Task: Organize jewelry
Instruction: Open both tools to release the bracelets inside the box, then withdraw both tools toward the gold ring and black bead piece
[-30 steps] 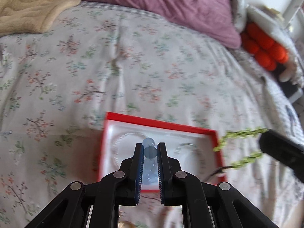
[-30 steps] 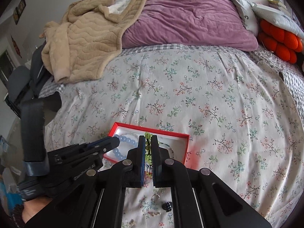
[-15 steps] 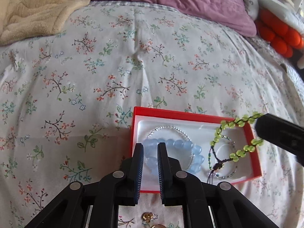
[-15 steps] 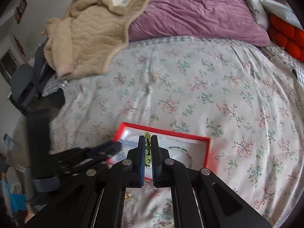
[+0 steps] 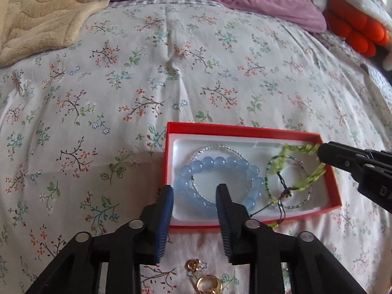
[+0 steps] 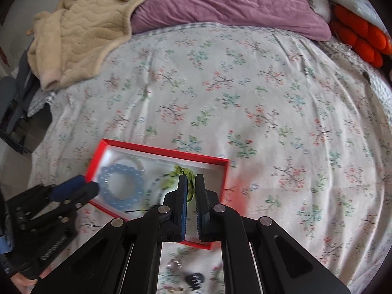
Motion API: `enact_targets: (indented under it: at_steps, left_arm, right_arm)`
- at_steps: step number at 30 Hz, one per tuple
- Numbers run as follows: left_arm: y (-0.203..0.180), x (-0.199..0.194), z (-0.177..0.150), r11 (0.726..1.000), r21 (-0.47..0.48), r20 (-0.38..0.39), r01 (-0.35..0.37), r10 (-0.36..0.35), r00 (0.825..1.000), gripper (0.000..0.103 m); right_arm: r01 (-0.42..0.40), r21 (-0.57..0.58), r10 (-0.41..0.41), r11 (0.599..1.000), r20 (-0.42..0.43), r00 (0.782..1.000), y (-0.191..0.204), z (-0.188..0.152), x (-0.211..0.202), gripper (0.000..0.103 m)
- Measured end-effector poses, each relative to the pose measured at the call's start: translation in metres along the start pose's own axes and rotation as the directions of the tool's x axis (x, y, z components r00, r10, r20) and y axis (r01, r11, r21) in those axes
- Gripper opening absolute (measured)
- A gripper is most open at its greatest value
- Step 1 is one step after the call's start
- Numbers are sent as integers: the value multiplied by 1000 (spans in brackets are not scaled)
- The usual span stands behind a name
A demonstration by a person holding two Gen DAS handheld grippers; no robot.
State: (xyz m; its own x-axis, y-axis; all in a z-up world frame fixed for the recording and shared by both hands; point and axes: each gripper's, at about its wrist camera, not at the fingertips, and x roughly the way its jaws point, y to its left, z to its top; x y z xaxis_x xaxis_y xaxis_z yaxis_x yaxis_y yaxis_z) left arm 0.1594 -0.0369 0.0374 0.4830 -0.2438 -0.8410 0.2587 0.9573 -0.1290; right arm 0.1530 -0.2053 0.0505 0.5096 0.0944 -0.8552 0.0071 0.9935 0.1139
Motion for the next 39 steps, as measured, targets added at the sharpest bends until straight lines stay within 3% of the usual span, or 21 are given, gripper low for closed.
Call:
enact_targets:
  at_steps: [1,3,5,13,24,39]
  left_arm:
    - [-1,-1,-1,1000,3,0,3,-3,1000,38]
    - [-3,-4,-1,1000,15,4,-14,14,1000,47]
    - [-5,-8,-3,999,29,14,-29,28,999,51]
    - [-6,-20,-15,999,32,-1,-28,28,1000,68]
    - [-1,-27,-41,999,35,-90,-29,32,995,82]
    - [5,-9,-69,1000,5,-239,-14,14,971,82]
  right_arm:
    - [-3,-1,3,1000,-8,1000,-2,0,0,9]
    - [-18,0,18,1000,-13,1000,-4,-1,-2,22]
    - [-24,-2,24,1000,-3,1000,-6,-4,-7,48]
    - [-19,-19,19,1000,9,1000,-9,-16,-29,50]
    - [3,-30,-5,1000,-73,997,-12,-48,-32,59]
    - [58,-50,-68,997,-231,971,-21,-91,-14,63]
